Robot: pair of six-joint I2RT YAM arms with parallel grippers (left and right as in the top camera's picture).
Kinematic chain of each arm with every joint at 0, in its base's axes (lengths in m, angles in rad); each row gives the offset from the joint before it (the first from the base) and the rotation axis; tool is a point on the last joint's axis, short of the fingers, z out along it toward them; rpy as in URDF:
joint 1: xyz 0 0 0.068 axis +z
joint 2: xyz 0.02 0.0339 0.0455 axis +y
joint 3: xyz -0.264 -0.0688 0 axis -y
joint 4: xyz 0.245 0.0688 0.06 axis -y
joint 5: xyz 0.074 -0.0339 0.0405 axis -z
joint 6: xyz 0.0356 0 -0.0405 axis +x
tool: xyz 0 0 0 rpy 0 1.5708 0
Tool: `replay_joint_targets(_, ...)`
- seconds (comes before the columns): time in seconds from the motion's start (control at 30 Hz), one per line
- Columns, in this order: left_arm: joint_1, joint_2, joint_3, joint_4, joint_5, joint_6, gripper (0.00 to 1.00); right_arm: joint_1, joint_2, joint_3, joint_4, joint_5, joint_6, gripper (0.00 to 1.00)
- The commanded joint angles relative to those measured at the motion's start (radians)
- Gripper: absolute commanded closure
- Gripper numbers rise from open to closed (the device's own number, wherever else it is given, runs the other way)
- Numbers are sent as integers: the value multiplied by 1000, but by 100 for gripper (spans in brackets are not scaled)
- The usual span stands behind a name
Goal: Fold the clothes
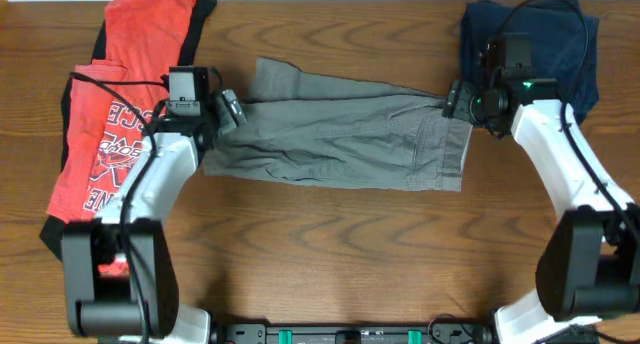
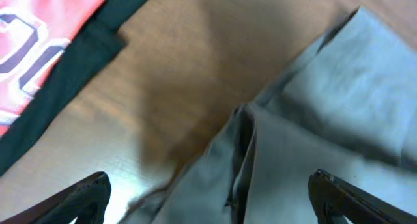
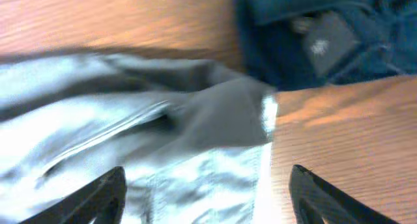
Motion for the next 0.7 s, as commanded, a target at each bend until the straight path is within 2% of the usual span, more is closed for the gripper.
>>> replay_joint_targets(0.0,0,-73,21,-87,-11,16,2,55,-52,25,-19,-63,-105,34)
replay_joint_targets(0.2,0,-103,20,-204,49,15,1,120,5,8,-59,-63,-102,89)
replay_joint_targets(0.27,-1,-101,20,-226,61,15,1,133,42,8,-64,-63,-91,99)
replay_joint_targets(0.43,0,-101,19,-242,60,16,0,144,128,8,-20,-64,-76,99)
replay_joint_targets(0.67,0,-100,16,-240,60,15,0,143,237,8,177,-75,-48,99)
